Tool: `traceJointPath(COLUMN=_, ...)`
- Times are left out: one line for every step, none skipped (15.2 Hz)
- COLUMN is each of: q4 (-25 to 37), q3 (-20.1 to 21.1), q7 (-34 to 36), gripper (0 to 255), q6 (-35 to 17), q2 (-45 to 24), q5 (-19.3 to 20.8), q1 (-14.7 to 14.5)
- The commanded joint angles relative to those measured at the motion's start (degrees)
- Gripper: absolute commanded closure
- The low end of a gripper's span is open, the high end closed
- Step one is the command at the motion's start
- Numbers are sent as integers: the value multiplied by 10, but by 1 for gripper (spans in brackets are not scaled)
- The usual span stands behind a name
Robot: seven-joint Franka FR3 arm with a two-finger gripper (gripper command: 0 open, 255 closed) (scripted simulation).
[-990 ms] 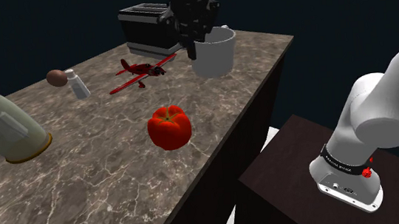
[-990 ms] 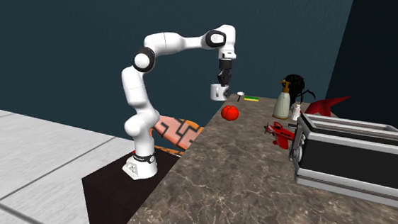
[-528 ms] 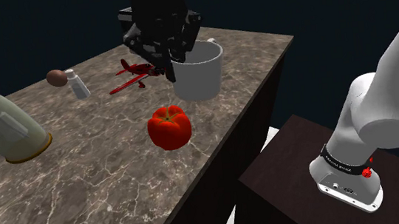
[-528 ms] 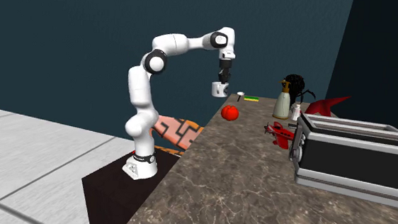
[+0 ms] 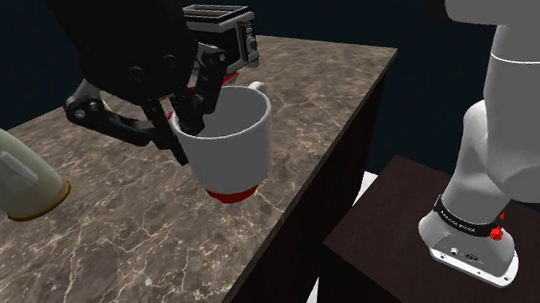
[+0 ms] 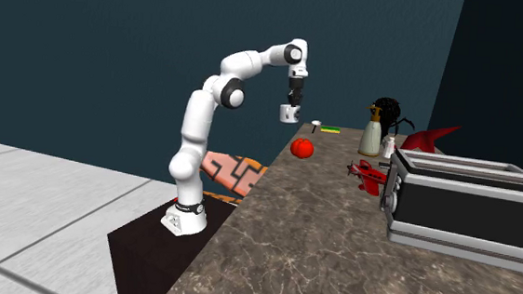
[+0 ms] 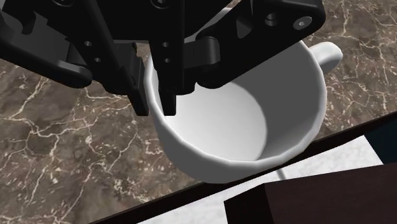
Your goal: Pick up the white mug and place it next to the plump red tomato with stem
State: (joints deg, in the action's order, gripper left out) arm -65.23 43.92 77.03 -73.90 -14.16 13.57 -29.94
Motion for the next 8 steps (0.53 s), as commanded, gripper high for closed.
traceJointPath(q4=75, q3=6, q7=35, gripper=255, q6=29, q2=-62, q5=46, q1=-56)
traceJointPath(q4=55, q3=3, q7=33, gripper=255, q6=16, q2=-53, q5=38, q1=-49)
traceJointPath(q4=35, q3=3, q7=32, gripper=255, q6=3, q2=-45, q5=31, q1=-41)
traceJointPath(q4=17, q3=4, q7=31, gripper=255, q6=-9, q2=-38, q5=26, q1=-34)
traceJointPath(q4=0, q3=4, q7=30, gripper=255, q6=-21, q2=-31, q5=20, q1=-27)
traceJointPath(q4=-17, q3=4, q7=30, gripper=255, q6=-32, q2=-24, q5=15, q1=-21)
traceJointPath(q4=-32, q3=4, q7=29, gripper=255, q6=-43, q2=-18, q5=11, q1=-15)
traceJointPath(q4=-47, q3=5, q7=28, gripper=255, q6=-54, q2=-13, q5=6, q1=-10)
